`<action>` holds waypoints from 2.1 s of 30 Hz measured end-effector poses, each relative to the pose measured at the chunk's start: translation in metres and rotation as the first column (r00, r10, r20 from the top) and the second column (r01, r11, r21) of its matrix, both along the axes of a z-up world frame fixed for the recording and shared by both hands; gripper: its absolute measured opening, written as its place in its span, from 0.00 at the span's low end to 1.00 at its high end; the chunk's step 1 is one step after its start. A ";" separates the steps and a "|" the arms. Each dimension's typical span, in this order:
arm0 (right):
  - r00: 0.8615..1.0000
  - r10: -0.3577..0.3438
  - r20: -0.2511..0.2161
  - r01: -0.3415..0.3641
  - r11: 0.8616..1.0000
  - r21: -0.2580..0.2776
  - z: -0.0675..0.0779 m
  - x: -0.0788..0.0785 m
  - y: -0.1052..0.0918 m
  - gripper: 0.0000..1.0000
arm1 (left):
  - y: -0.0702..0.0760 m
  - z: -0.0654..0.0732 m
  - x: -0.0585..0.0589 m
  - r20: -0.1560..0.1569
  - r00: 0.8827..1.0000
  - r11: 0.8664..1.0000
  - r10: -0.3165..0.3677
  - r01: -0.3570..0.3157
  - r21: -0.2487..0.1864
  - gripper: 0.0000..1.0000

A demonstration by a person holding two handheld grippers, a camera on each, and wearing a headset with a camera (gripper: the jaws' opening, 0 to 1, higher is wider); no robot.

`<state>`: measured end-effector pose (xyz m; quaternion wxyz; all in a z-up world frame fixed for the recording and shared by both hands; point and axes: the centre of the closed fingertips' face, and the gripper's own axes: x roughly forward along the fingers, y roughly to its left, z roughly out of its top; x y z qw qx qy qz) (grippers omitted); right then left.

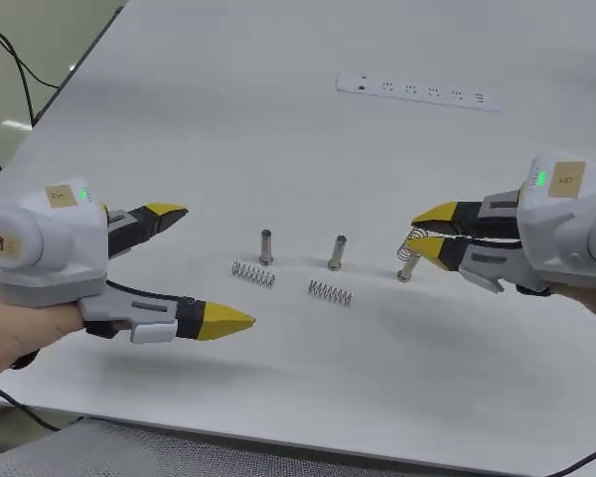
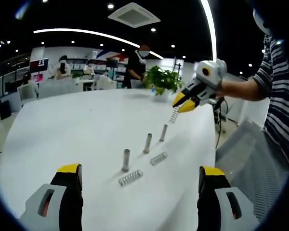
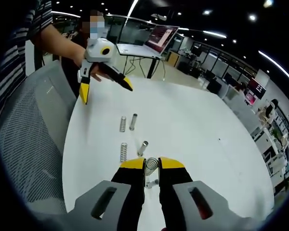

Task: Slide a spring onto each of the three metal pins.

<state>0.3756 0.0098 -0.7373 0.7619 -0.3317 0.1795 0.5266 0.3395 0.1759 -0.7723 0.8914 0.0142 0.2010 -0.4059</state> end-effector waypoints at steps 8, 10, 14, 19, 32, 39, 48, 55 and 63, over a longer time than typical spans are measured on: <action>1.000 -0.027 0.000 0.027 0.999 -0.018 0.002 0.011 -0.011 0.07 | 0.001 0.002 0.001 -0.002 1.000 1.000 0.011 -0.011 -0.017 0.98; 0.999 -0.040 -0.011 0.040 0.999 -0.025 0.001 0.014 -0.013 0.07 | 0.002 0.002 0.001 -0.001 1.000 1.000 0.011 -0.011 -0.013 0.98; 0.999 -0.046 -0.021 0.045 0.999 -0.029 -0.001 0.016 -0.013 0.07 | 0.002 0.002 0.001 -0.005 1.000 1.000 0.010 -0.010 -0.013 0.98; 0.997 -0.063 -0.035 0.062 0.998 -0.028 -0.003 0.019 -0.015 0.07 | 0.002 0.003 0.001 -0.006 1.000 1.000 0.006 -0.006 -0.016 0.98; 0.993 -0.097 -0.074 0.096 0.995 -0.018 -0.012 0.024 -0.018 0.07 | 0.005 0.006 0.002 -0.007 1.000 1.000 0.012 -0.012 -0.024 0.98; 0.992 -0.102 -0.079 0.102 0.995 -0.012 -0.013 0.025 -0.016 0.07 | 0.009 0.005 0.003 -0.004 1.000 1.000 0.019 -0.019 -0.020 0.98; 0.986 -0.128 -0.105 0.129 0.992 0.010 -0.017 0.025 -0.019 0.07 | 0.008 0.005 0.003 -0.004 1.000 1.000 0.017 -0.017 -0.018 0.98; 0.985 -0.136 -0.110 0.137 0.991 0.000 -0.022 0.027 -0.022 0.07 | 0.008 0.005 0.002 -0.005 1.000 1.000 0.016 -0.016 -0.015 0.98; 0.980 -0.152 -0.128 0.156 0.988 0.019 -0.025 0.028 -0.022 0.07 | 0.010 0.004 0.000 -0.009 1.000 1.000 0.023 -0.023 -0.016 0.98</action>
